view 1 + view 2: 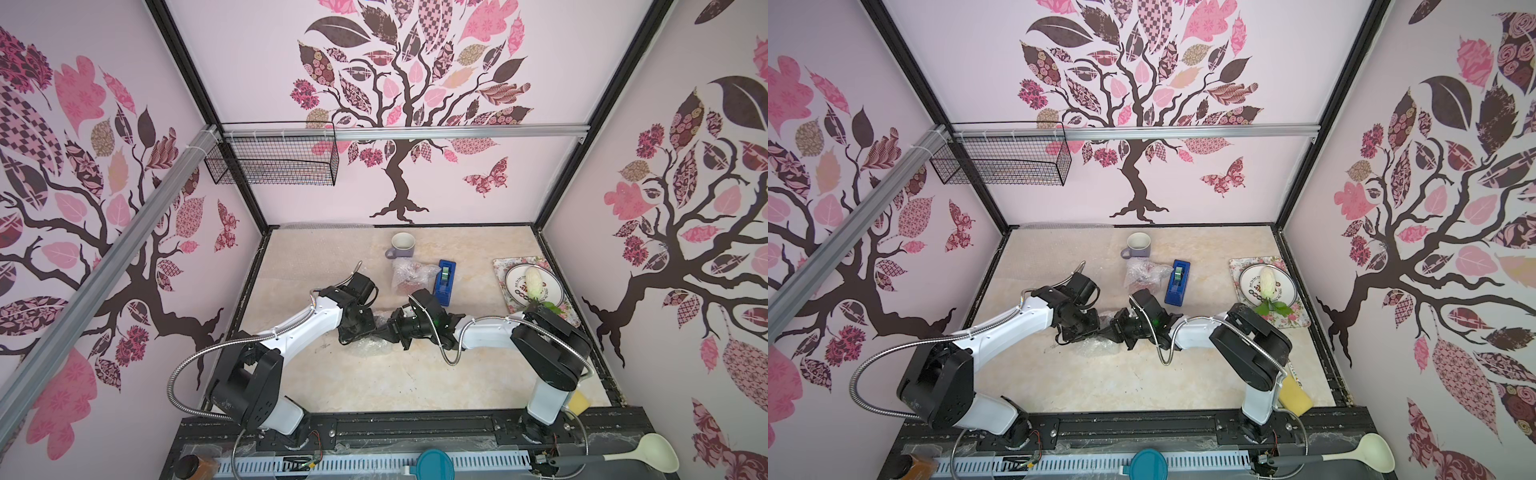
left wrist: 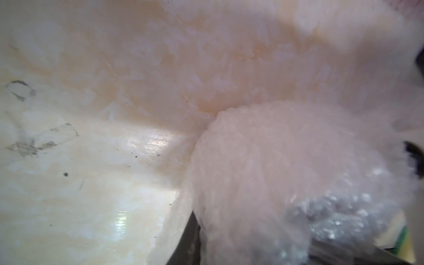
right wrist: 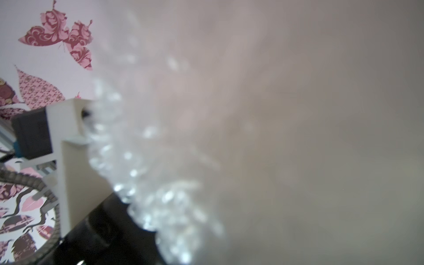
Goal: Wrap mugs in bubble wrap
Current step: Stick the tape on the bubble wrap.
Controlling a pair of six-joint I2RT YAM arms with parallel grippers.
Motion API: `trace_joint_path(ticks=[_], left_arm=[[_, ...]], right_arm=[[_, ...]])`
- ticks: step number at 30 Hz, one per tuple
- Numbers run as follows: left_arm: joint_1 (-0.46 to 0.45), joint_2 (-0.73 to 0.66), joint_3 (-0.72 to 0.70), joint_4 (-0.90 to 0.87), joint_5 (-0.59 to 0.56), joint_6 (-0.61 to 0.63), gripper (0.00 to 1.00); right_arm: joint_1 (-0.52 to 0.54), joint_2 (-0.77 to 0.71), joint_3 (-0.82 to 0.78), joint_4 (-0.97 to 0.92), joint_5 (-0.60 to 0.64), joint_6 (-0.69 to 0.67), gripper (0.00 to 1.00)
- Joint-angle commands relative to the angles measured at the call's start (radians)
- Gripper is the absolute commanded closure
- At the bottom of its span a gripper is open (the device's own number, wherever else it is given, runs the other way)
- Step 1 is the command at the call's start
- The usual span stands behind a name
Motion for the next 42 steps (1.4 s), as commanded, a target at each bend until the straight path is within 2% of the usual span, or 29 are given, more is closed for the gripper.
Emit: trace_joint_path(ticks=[1,8,17,23,27,29,34,38,40,42], left_arm=[[0.027,-0.071,-0.028,0.101,0.08,-0.032,0.76],[0.055,-0.088,-0.062,0.118,0.177,-0.044,0.71],[0.094,-0.098,-0.058,0.063,0.226,-0.025,0.65],[0.101,-0.164,-0.041,0.017,0.171,-0.021,0.54],[0.123,-0.19,-0.049,0.021,0.151,-0.018,0.5],[0.135,-0.19,-0.032,0.001,0.147,0.0,0.43],[0.143,-0.192,0.076,-0.072,0.043,0.075,0.41],[0.147,-0.182,0.158,-0.082,0.024,0.141,0.47],[0.147,-0.193,0.159,-0.029,0.077,0.157,0.62],[0.148,-0.188,0.153,0.028,0.154,0.161,0.81]], right_arm=[[-0.007,0.025,0.002,-0.139,0.013,0.039,1.0],[-0.018,0.035,0.021,-0.167,0.01,0.019,1.0],[-0.019,0.072,0.093,-0.229,-0.022,-0.032,1.0],[-0.024,0.079,0.158,-0.314,-0.02,-0.078,1.0],[-0.028,0.079,0.143,-0.296,-0.026,-0.071,1.0],[-0.028,0.086,0.156,-0.314,-0.029,-0.081,1.0],[-0.028,0.094,0.172,-0.33,-0.029,-0.09,1.0],[-0.027,0.098,0.182,-0.337,-0.029,-0.096,1.0],[-0.027,0.101,0.193,-0.348,-0.029,-0.102,1.0],[-0.028,0.103,0.196,-0.351,-0.029,-0.104,1.0]])
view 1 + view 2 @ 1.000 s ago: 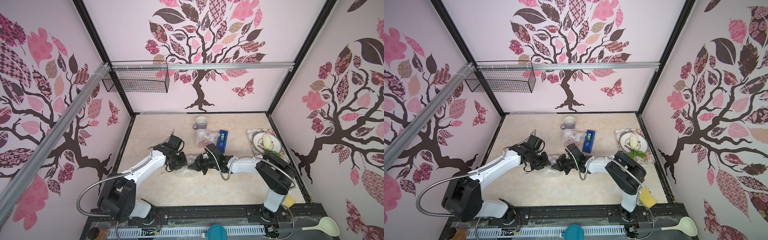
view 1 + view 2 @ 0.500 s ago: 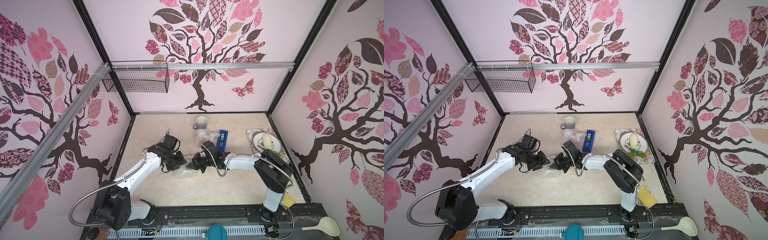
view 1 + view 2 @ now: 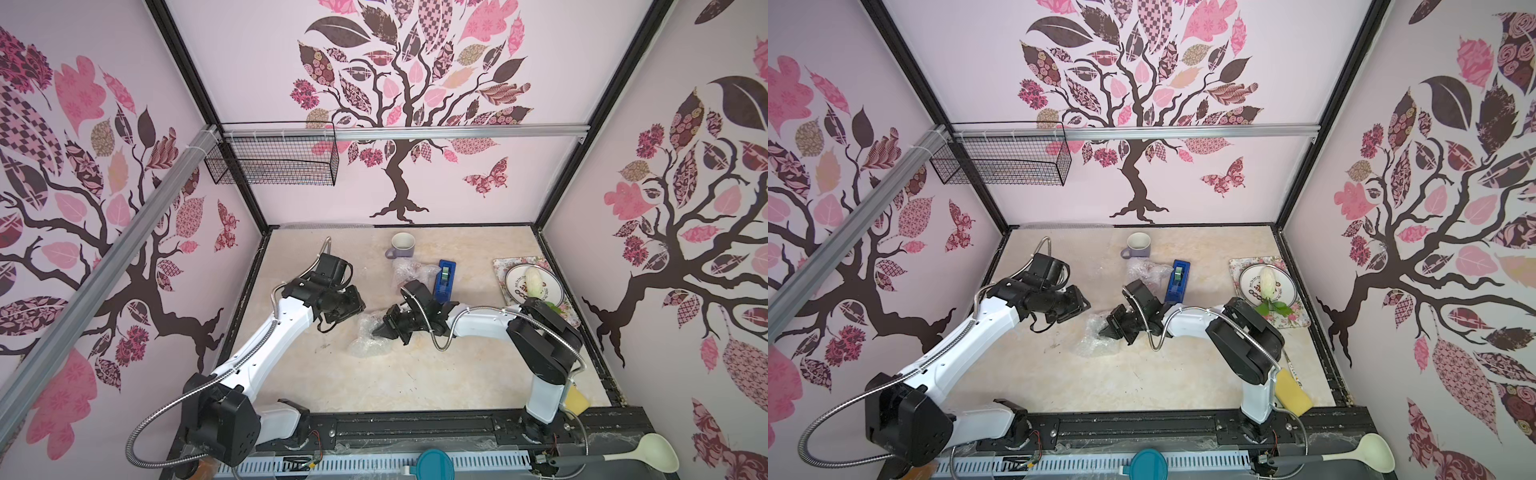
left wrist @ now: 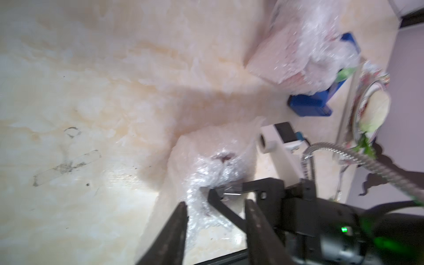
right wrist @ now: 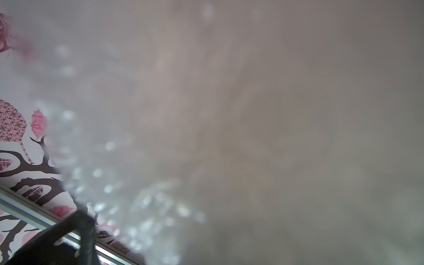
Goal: Wrap mugs in bubble wrap
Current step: Stick the tape on the bubble wrap.
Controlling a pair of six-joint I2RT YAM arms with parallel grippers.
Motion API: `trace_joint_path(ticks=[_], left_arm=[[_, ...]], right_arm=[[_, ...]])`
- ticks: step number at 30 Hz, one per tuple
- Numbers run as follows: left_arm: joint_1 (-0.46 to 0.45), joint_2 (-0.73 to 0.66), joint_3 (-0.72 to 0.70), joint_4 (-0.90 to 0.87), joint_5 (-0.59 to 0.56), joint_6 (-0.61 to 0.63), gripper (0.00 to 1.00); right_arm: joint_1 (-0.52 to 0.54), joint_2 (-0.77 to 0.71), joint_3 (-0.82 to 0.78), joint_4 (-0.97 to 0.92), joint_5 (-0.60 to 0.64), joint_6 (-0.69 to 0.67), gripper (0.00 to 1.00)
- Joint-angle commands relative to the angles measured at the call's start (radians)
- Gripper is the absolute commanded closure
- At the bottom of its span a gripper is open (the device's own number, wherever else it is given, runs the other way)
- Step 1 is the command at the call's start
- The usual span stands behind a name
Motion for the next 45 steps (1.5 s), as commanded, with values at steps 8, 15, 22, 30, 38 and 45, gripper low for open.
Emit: trace_joint_path(ticks=[8,15,22,30,38,45], left_arm=[[0.002,0.136,0.021,0.109,0.341,0.037,1.0],[0.002,0.234,0.034,0.052,0.322,0.09,1.0],[0.002,0.281,0.047,0.04,0.281,0.103,1.0],[0.008,0.368,0.059,0.064,0.273,0.123,1.0],[0.01,0.323,0.057,0.125,0.244,0.094,1.0],[0.009,0.205,0.054,0.153,0.226,0.041,1.0]], right_arm=[[-0.004,0.046,0.02,-0.081,0.022,-0.008,1.0],[-0.005,0.044,0.013,-0.09,0.025,-0.013,1.0],[-0.003,0.037,-0.013,-0.076,0.028,-0.004,1.0],[-0.003,0.025,-0.05,-0.049,0.03,0.009,1.0],[-0.003,0.02,-0.04,-0.046,0.029,0.012,1.0],[-0.002,0.02,-0.043,-0.038,0.024,0.015,1.0]])
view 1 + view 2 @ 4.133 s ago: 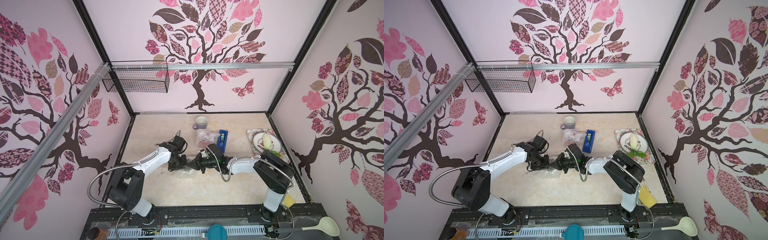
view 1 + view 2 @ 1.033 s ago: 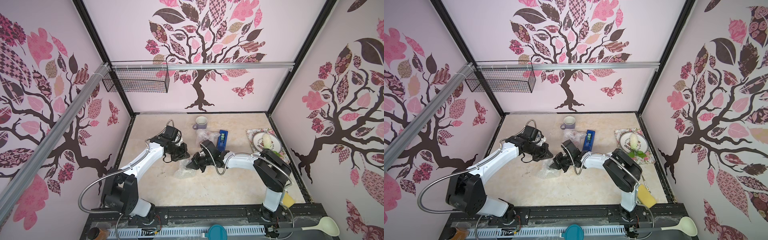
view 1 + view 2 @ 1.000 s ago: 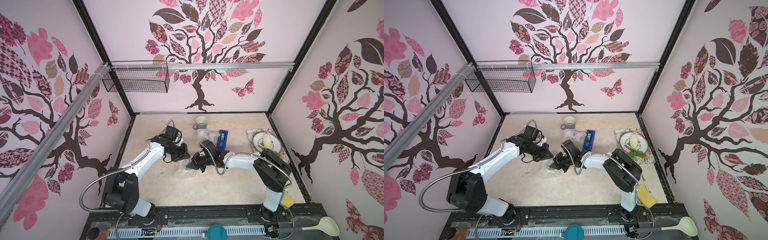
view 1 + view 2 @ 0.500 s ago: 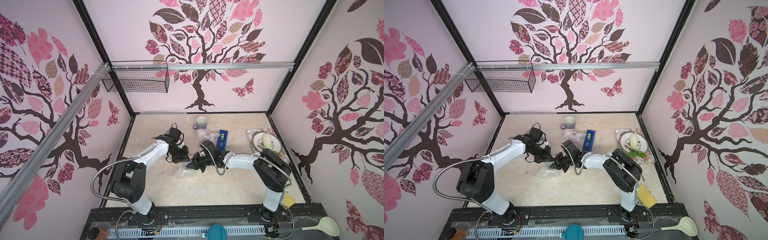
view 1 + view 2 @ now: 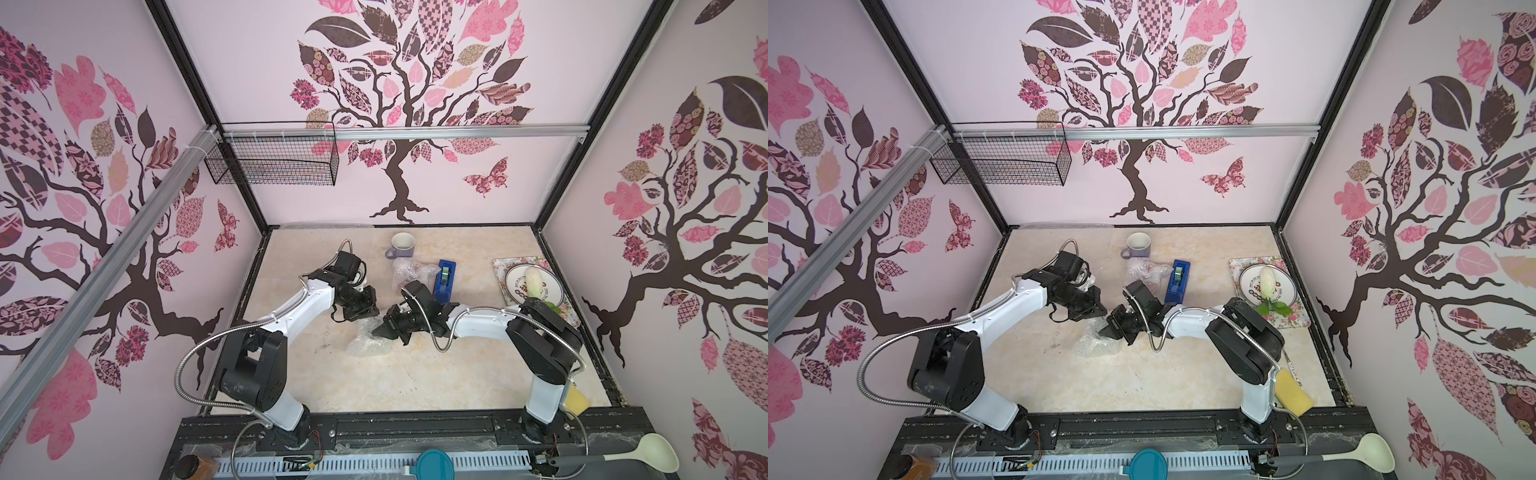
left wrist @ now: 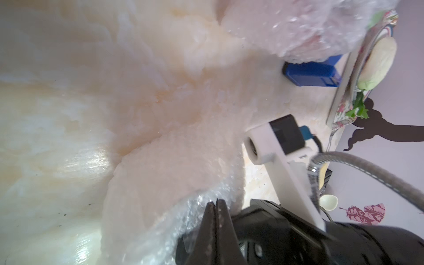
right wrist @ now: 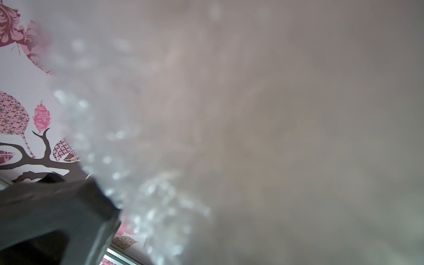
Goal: Wrap mugs in bubble wrap
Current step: Stick the tape on the bubble wrap.
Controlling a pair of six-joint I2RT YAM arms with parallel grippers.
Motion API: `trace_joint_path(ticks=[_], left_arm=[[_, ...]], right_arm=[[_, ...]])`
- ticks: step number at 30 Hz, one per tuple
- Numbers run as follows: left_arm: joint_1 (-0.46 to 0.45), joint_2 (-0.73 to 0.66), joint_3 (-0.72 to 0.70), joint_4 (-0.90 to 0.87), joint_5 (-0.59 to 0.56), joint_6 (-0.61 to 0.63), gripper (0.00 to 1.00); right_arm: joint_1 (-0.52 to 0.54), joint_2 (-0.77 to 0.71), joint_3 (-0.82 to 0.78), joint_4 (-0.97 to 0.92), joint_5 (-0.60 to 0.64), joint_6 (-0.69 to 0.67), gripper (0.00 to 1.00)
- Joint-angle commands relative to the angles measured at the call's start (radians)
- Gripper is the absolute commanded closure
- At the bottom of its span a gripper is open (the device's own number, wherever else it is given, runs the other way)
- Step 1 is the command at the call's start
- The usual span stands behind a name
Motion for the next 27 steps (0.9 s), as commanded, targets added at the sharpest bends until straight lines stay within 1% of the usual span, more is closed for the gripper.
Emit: trace_joint_path(ticks=[1,5,9,11,14,17,23,27], left_arm=[[0.005,-0.056,0.025,0.047,-0.004,-0.03,1.0],[0.005,-0.067,-0.003,0.024,0.084,-0.041,1.0],[-0.001,-0.048,-0.038,-0.003,0.124,-0.009,1.0],[-0.002,-0.035,-0.045,-0.018,0.12,0.009,1.0],[-0.002,-0.015,-0.038,-0.04,0.099,0.031,1.0],[-0.001,0.003,-0.028,-0.044,0.114,0.045,1.0],[0.003,0.052,0.018,-0.144,0.1,0.112,1.0],[0.007,0.056,0.009,-0.15,0.099,0.122,1.0]], right_arm=[[-0.003,0.02,-0.025,-0.076,0.026,0.026,1.0],[-0.004,0.023,-0.021,-0.075,0.022,0.026,1.0],[-0.003,0.028,-0.018,-0.074,0.018,0.025,1.0],[-0.003,0.028,-0.018,-0.094,0.02,0.017,1.0],[-0.003,0.022,-0.046,-0.06,0.017,0.038,1.0],[-0.003,0.017,-0.045,-0.077,0.023,0.032,1.0],[-0.003,0.017,-0.054,-0.079,0.028,0.033,1.0],[-0.002,0.017,-0.062,-0.073,0.029,0.038,1.0]])
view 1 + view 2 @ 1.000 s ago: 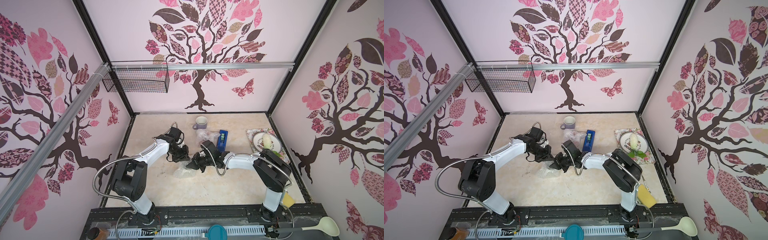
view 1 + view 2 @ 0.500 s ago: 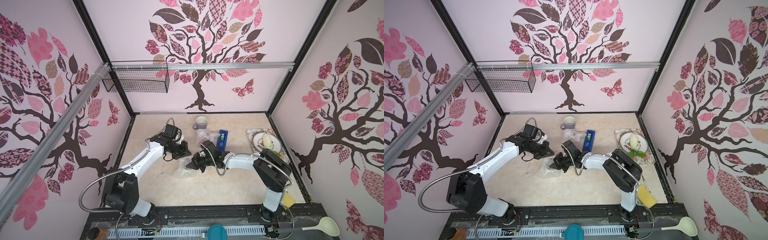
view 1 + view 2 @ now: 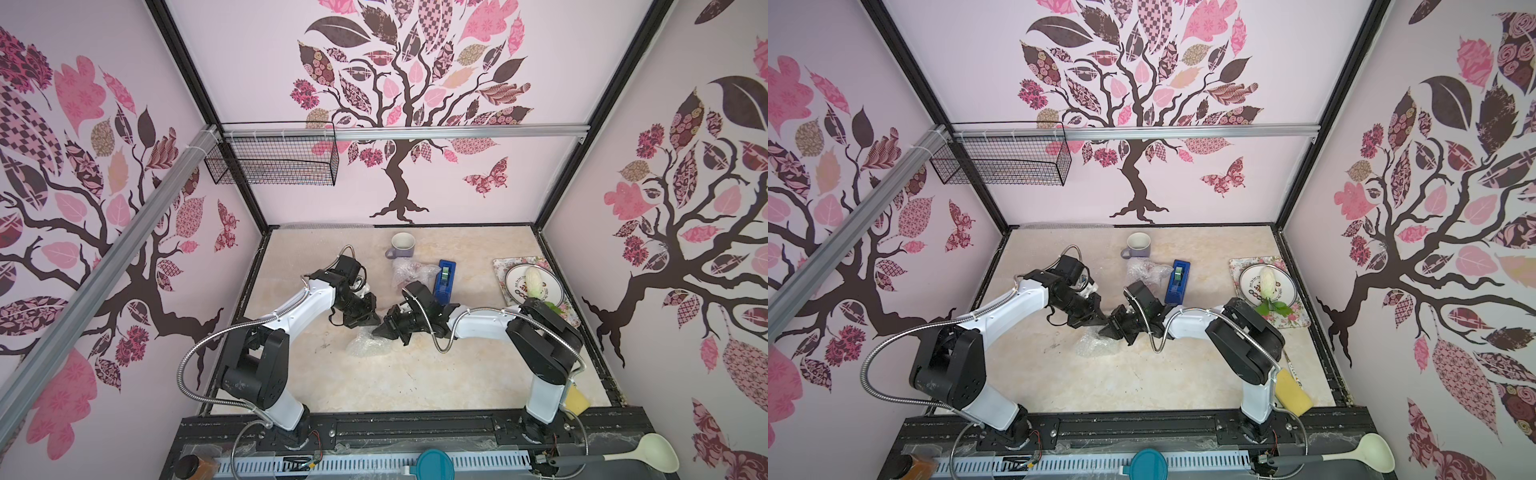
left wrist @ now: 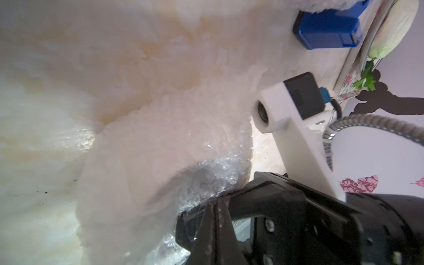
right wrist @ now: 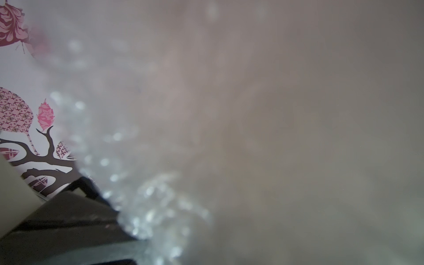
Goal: Wrap mugs in bubble wrap
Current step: Stick the tape on the bubble wrap.
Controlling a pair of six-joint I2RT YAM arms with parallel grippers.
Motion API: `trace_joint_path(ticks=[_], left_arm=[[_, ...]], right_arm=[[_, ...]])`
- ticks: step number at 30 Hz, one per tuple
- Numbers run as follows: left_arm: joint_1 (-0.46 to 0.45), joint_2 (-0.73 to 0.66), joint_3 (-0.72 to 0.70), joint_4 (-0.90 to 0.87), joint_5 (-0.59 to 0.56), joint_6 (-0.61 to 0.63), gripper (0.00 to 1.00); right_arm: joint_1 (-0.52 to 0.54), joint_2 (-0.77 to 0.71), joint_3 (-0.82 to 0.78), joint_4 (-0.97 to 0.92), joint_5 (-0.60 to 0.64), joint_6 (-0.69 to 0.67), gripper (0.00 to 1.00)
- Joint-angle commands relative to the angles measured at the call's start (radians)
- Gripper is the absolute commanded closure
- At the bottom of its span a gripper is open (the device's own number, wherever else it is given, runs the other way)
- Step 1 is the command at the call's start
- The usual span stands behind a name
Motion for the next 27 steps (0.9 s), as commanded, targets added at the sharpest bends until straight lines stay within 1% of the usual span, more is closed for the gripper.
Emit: trace_joint_path(ticks=[1,3,6,11,15,17,19,22,25,27], left_arm=[[0.007,0.009,0.018,-0.033,-0.002,0.046,1.0],[0.007,0.028,0.021,-0.049,-0.015,0.052,1.0],[0.007,0.045,0.014,-0.035,-0.02,0.052,1.0],[0.008,0.055,0.038,-0.002,-0.117,0.04,1.0],[0.008,0.06,0.079,0.056,-0.115,0.013,1.0],[0.008,0.032,0.1,0.087,-0.1,-0.006,1.0],[0.009,-0.013,0.107,0.11,-0.109,-0.024,1.0],[0.013,-0.08,0.094,0.156,-0.147,-0.063,1.0],[0.02,-0.121,0.085,0.153,-0.191,-0.08,1.0],[0.023,-0.14,0.07,0.165,-0.164,-0.091,0.96]], right_arm=[[-0.004,0.017,-0.047,-0.098,0.033,0.034,1.0],[-0.003,0.014,-0.055,-0.073,0.037,0.049,1.0],[-0.003,0.023,-0.029,-0.096,0.038,0.037,1.0],[-0.003,0.027,-0.022,-0.089,0.039,0.041,1.0],[-0.002,0.03,-0.017,-0.088,0.035,0.041,1.0],[-0.002,0.031,-0.013,-0.091,0.035,0.04,1.0],[-0.002,0.034,-0.009,-0.087,0.033,0.042,1.0],[-0.001,0.033,-0.011,-0.086,0.034,0.042,1.0],[-0.002,0.032,-0.019,-0.075,0.032,0.049,1.0],[-0.003,0.032,-0.02,-0.071,0.032,0.051,1.0]])
